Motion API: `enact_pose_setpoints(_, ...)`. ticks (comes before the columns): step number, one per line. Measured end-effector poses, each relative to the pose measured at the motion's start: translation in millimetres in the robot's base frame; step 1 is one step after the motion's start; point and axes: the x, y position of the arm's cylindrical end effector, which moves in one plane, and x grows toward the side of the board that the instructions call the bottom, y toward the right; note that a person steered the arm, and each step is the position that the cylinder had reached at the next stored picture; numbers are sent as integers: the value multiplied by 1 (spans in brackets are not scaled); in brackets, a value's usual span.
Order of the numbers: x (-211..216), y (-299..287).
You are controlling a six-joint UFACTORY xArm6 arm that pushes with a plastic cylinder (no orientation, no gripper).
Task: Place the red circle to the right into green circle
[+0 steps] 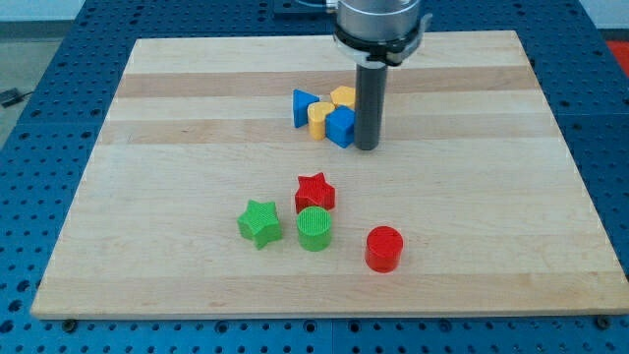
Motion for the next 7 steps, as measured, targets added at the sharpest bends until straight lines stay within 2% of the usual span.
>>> enact_pose_setpoints(1,4,68)
enact_pose_setpoints(3,5,167)
enact_pose_setpoints(4,5,160)
enact_pose_setpoints(6,-13,91)
enact_pose_setpoints(7,-3,67)
